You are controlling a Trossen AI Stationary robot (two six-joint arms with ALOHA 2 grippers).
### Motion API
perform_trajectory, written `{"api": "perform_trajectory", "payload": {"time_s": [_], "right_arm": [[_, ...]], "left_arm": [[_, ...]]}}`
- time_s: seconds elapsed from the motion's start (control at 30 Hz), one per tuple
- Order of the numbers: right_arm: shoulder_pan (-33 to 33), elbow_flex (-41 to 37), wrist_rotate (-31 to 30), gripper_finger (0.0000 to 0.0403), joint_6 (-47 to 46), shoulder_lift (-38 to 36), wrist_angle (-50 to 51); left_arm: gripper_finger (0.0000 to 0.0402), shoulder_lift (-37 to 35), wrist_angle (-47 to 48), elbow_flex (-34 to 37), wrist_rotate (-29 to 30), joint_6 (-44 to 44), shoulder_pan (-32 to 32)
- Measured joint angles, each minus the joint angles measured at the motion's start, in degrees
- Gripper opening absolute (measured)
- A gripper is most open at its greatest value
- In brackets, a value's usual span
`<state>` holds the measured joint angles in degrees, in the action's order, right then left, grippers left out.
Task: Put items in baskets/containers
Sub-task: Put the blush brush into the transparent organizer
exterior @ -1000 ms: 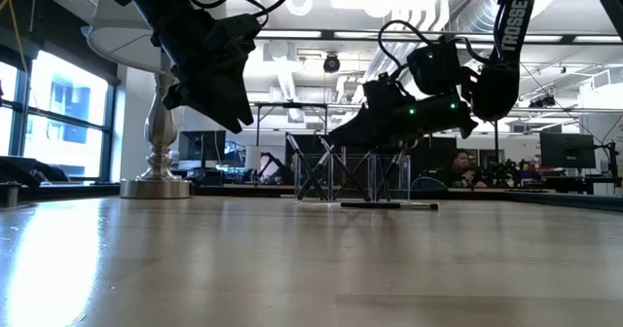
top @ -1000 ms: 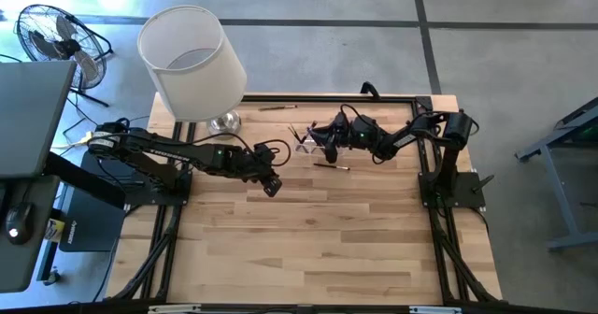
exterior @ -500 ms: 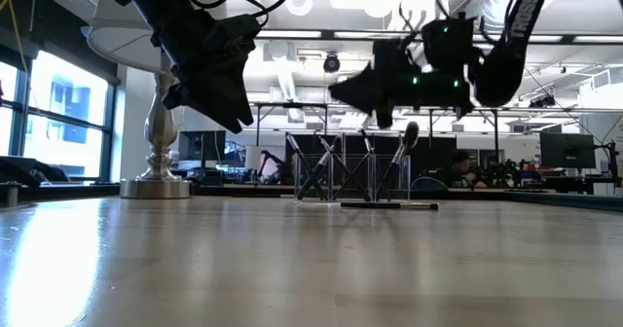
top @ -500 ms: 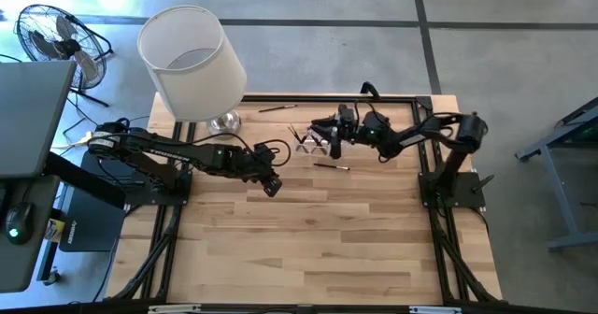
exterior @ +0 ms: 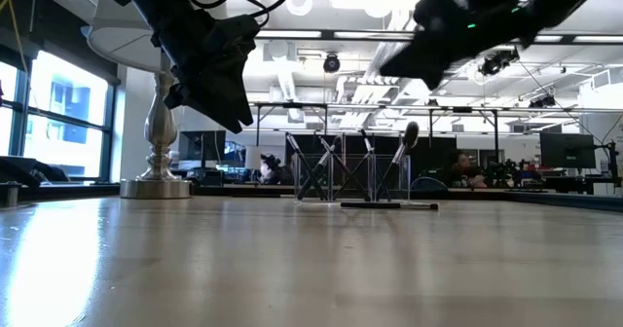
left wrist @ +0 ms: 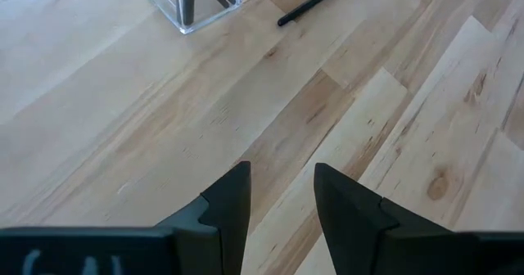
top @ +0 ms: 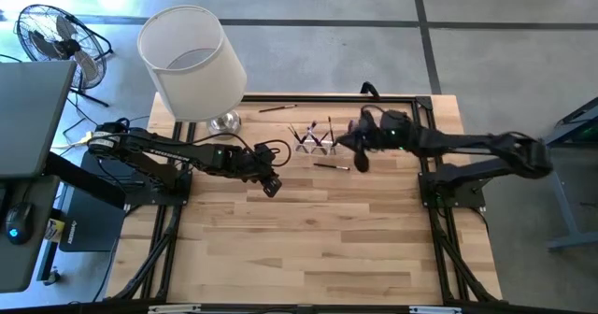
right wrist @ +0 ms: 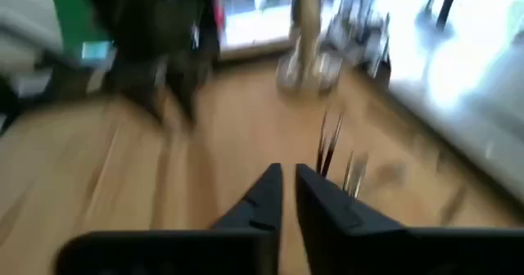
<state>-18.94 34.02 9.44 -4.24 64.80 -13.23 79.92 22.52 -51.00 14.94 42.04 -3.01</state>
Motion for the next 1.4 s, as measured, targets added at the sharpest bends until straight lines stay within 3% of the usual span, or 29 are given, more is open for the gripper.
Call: {"api": "perform_trajectory", "payload": {"time_s": [0.1,0.2,0.33,0.4,0.57,0.77,0.93,1.17,1.4], "right_arm": [[2.7,0.1,-1.3,0.0007,-2.7,-5.9,18.0],[6.4,0.1,-7.1,0.0007,-6.4,-9.2,33.5],[11.1,-3.0,-13.3,0.0006,-8.1,-9.7,42.1],[12.7,-7.0,-13.8,0.0011,-10.8,-9.6,38.9],[14.9,-19.4,-15.4,0.0026,-17.5,-9.6,19.0],[15.4,-29.7,-21.2,0.0073,-13.8,-9.6,-1.6],[15.3,-31.1,-28.1,0.0118,-9.7,-9.2,-3.9],[15.3,-31.1,-25.4,0.0149,-7.7,-4.0,-8.4],[14.2,-31.1,-25.4,0.0149,-7.3,7.5,-21.7]], "left_arm": [[0.0133,0.0,0.0,0.0,0.2,-0.1,0.0],[0.0133,0.0,0.0,0.0,0.4,-1.0,0.0],[0.0133,0.0,-0.1,0.0,1.0,-1.7,0.0],[0.0133,0.0,-0.1,0.0,1.1,-1.7,0.0],[0.0133,0.0,-0.1,0.0,0.8,-1.3,0.0],[0.0133,0.0,-0.1,0.0,-0.6,-1.3,0.0],[0.0133,0.0,-0.2,0.0,-1.3,-1.2,0.0],[0.0133,0.0,-1.9,0.0,-1.3,-1.2,0.0],[0.0133,0.0,-3.1,0.0,-0.5,-1.2,0.0]]}}
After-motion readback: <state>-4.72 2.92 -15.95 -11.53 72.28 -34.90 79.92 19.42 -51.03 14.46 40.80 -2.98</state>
